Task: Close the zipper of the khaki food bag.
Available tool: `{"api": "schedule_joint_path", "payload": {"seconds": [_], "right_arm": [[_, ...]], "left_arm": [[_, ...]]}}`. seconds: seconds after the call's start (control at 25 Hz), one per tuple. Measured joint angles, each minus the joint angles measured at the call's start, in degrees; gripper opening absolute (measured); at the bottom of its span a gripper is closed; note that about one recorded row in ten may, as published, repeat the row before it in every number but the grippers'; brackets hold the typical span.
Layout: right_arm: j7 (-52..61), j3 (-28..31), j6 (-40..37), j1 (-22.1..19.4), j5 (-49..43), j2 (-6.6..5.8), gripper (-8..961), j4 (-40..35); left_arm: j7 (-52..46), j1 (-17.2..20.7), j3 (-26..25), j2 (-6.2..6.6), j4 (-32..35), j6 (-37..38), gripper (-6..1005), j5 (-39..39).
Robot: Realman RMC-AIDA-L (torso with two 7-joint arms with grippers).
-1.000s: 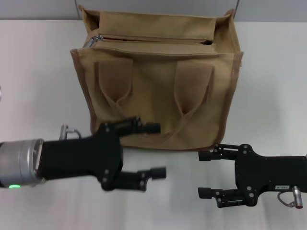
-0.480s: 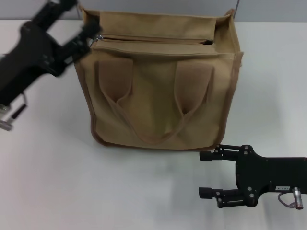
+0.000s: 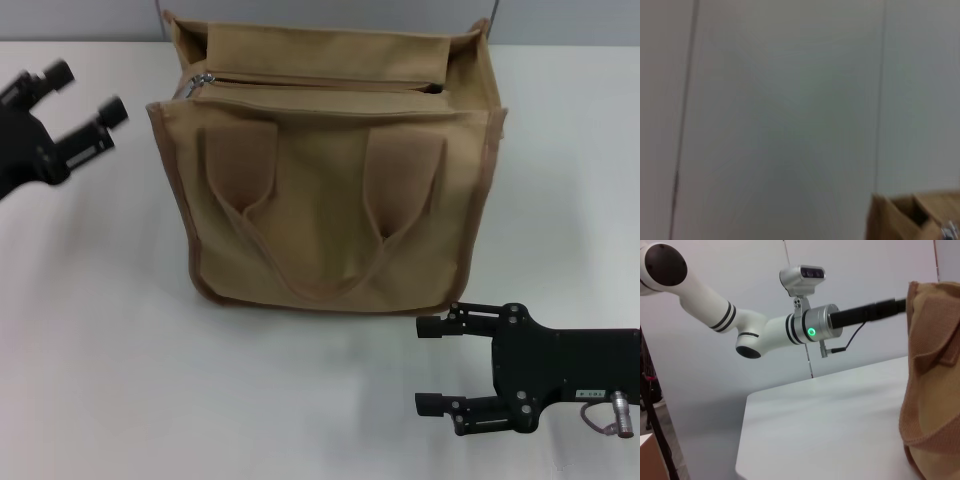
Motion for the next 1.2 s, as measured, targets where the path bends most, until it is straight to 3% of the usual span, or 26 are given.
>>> {"api": "schedule_joint_path", "payload": {"seconds": [0.16, 0.28, 0.36, 0.52, 0.6, 0.68, 1.0, 1.2], "right_arm": [[0.0, 0.1, 0.0, 0.0, 0.0, -0.01, 791, 0.0], [0.0, 0.0, 0.1, 0.0, 0.0, 0.05, 791, 0.0], [0.0, 0.0, 0.1, 0.0, 0.0, 0.06, 791, 0.0], [0.0, 0.1, 0.1, 0.0, 0.0, 0.06, 792, 0.0], [0.0, 0.2, 0.1, 0.0, 0.0, 0.05, 792, 0.0], [0.0, 0.2, 0.0, 0.0, 0.0, 0.05, 792, 0.0], [0.0, 0.3, -0.3, 0.0, 0.0, 0.05, 792, 0.0], [0.0, 0.3, -0.1, 0.0, 0.0, 0.05, 792, 0.0]], "left_arm": [[-0.3, 0.1, 0.0, -0.14, 1.6, 0.2, 841, 5.6], [-0.3, 0.1, 0.0, -0.14, 1.6, 0.2, 841, 5.6], [0.9, -1.6, -0.1, -1.73, 2.3, -2.0, 840, 9.3], [1.4, -2.0, -0.3, -2.26, 2.6, -3.4, 836, 9.3], [5.9, -3.2, -2.3, -4.12, 4.4, -8.2, 832, 9.0], [6.2, -3.2, -2.5, -4.19, 4.4, -8.3, 829, 9.0], [11.1, -3.1, -12.6, -5.97, 4.7, -3.2, 813, 9.0], [12.6, -2.9, -14.0, -6.17, 4.3, -1.3, 804, 9.0]]}}
